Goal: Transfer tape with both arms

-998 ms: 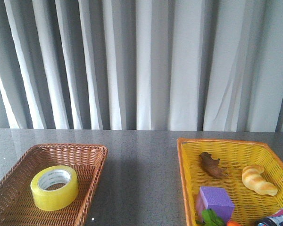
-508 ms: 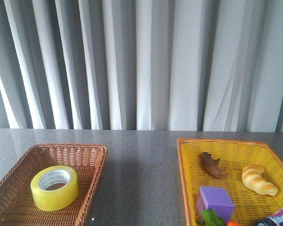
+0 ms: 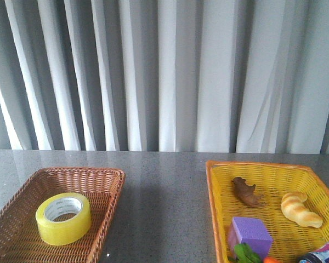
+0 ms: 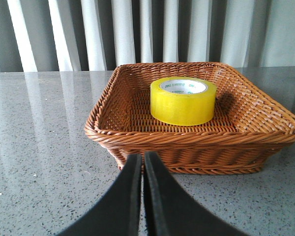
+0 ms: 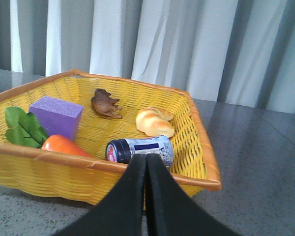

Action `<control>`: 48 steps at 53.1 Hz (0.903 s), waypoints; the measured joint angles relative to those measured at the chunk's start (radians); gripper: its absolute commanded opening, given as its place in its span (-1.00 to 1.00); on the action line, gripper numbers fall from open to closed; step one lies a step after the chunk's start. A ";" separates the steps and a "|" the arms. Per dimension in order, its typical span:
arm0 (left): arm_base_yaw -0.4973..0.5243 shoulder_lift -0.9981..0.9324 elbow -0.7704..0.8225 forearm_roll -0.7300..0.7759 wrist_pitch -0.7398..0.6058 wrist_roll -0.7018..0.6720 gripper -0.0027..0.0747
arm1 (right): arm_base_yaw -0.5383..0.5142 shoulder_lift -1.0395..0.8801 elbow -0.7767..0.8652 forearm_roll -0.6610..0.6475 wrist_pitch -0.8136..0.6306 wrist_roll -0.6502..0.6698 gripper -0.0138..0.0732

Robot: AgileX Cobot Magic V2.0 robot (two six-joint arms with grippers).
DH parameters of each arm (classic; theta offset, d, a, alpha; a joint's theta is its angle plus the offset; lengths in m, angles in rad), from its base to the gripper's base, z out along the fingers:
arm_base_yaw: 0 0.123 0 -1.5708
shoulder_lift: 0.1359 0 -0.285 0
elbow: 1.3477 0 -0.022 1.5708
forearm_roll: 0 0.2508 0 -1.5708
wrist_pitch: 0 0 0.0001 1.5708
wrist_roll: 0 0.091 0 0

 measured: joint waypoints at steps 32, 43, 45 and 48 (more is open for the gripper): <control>0.000 0.000 0.000 0.000 0.000 0.000 -0.95 | -0.019 0.000 0.000 0.012 0.000 0.108 -0.70; 0.000 0.000 0.000 0.000 0.000 0.000 -0.95 | -0.019 0.000 0.000 0.014 0.000 0.108 -0.70; 0.000 0.000 0.000 0.000 0.000 0.000 -0.95 | -0.019 0.000 0.000 0.014 0.000 0.108 -0.70; 0.000 0.000 0.000 0.000 0.000 0.000 -0.95 | -0.019 0.000 0.000 0.014 0.000 0.108 -0.70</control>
